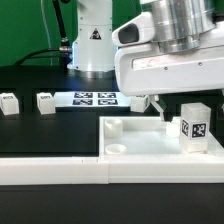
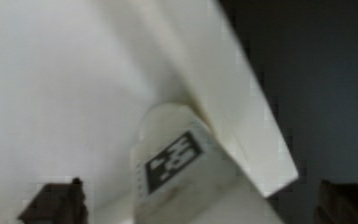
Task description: Assemble square table
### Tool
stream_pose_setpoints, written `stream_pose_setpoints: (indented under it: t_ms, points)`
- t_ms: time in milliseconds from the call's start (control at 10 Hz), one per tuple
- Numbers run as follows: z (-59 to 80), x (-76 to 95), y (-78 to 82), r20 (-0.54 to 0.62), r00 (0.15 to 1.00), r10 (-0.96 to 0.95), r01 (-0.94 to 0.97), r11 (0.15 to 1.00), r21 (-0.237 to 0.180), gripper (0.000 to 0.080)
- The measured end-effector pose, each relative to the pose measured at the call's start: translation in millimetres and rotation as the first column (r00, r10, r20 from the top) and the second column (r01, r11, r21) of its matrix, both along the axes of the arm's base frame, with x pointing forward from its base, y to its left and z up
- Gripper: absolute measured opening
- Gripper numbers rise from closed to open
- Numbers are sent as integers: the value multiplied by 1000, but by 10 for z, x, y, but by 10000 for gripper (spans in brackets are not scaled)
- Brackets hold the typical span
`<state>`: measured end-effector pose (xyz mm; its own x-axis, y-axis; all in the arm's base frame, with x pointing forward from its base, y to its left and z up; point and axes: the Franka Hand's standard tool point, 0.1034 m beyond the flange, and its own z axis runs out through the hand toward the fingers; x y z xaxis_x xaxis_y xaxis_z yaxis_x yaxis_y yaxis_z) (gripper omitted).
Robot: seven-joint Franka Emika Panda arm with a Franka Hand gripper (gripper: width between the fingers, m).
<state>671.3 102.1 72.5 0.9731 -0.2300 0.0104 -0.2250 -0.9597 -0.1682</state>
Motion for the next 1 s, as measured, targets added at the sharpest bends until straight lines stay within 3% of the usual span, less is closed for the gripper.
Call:
stream_pose_setpoints:
  t_ms: [100,300,400,500,600,700,1000]
  points:
    - [11,14,21,24,988,151,-151,988,-26,649]
    - [9,10,38,21,990,138,-137,990,-24,649]
    - [9,10,35,22,990,141,-141,990,-25,520]
    - [9,10,41,16,995,97,-97,995,-19,520]
    - [9,10,42,5,1000,27,-27,1000,-14,367]
    - [2,10,7,-1,1000,-14,14,1000,-17,300]
    - [4,29,-9,-36,953,-300,300,954,2,298]
